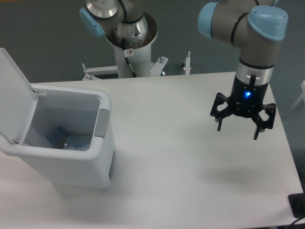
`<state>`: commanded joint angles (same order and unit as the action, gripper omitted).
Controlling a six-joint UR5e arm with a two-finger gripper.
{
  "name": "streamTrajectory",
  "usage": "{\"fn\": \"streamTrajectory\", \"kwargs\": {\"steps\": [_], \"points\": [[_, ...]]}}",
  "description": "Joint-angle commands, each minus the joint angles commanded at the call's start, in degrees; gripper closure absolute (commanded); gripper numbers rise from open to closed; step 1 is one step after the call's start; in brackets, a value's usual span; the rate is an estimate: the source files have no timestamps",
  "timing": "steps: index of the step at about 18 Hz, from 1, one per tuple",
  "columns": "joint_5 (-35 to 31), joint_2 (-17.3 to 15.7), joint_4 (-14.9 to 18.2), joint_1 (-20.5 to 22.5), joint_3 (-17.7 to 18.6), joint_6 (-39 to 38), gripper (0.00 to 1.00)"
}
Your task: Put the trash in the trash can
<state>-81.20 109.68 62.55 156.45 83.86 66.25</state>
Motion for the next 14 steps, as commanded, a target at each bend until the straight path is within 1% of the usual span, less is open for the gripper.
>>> {"fn": "streamTrajectory", "kwargs": {"steps": [1,2,3,4,5,7,8,10,12,14], "points": [[-1.49,0.70,3.77,0.09,-1.75,1.76,0.00],[-3.68,1.58,7.28,0.87,-3.33,5.17,0.00],[-4.83,2.02,8.62,1.31,-4.05,7.98,0.00],[-5.80,2.90,8.64,1.58,-4.40,10.88,0.00],[-6.42,2.99,8.20,1.84,-4.23,11.78,0.00],[-8.26,3.43,8.55,2.02,-4.41,13.19,0.00],[-8.36,3.43,8.46,2.02,-4.32,14.50,0.00],[-8.36,4.57,8.46,2.02,-4.67,17.14,0.00],[-8.36,5.36,8.37,1.76,-5.02,17.15,0.00],[-8.45,5.37,7.94,1.67,-4.50,17.15,0.00]]}}
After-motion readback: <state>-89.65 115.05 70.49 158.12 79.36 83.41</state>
